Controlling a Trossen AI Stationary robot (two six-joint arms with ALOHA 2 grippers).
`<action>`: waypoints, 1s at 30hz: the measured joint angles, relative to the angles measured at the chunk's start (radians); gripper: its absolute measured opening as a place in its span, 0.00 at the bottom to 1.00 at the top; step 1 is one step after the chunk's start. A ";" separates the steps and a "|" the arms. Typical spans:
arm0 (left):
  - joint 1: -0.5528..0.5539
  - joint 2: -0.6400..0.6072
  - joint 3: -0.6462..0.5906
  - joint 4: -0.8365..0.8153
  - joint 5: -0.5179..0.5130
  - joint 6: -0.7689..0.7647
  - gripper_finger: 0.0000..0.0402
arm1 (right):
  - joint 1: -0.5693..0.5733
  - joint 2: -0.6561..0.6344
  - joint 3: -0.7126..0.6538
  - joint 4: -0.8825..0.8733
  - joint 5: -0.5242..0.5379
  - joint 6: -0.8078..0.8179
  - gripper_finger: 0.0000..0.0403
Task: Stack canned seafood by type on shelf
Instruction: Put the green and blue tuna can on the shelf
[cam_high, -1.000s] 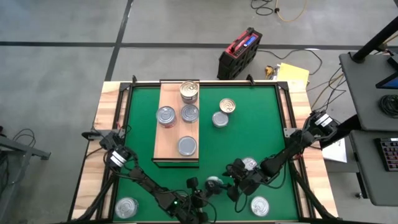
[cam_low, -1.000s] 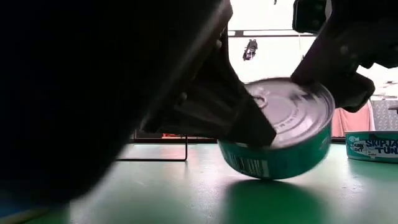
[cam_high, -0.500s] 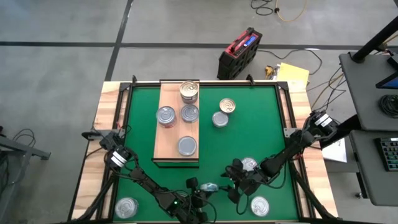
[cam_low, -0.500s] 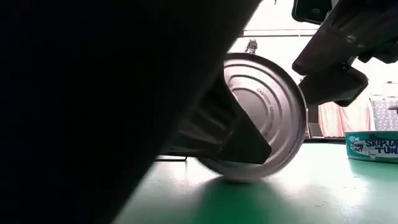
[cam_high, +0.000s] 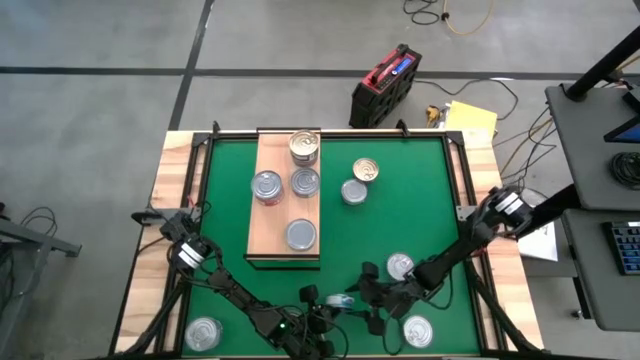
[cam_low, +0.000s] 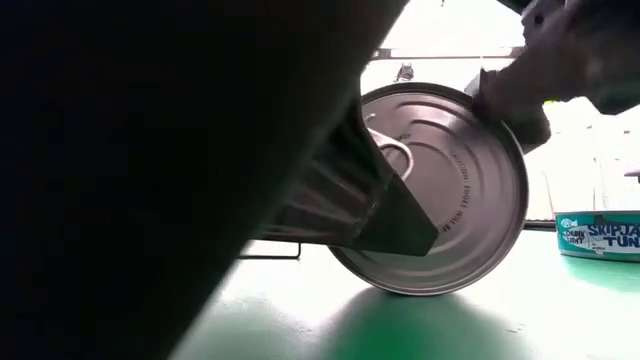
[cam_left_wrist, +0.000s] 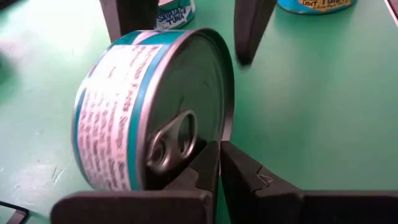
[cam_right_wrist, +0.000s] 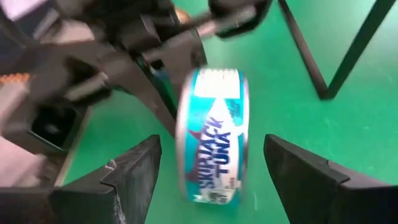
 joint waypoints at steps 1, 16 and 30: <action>0.000 0.000 0.000 0.000 0.000 0.000 0.00 | 0.000 0.006 0.001 -0.002 0.000 0.001 0.68; 0.002 -0.002 -0.001 0.015 -0.001 0.000 0.00 | -0.002 0.062 0.047 -0.023 0.001 -0.012 0.33; -0.006 -0.002 0.067 -0.013 0.001 0.093 0.00 | 0.011 0.013 0.046 -0.126 0.028 -0.057 0.33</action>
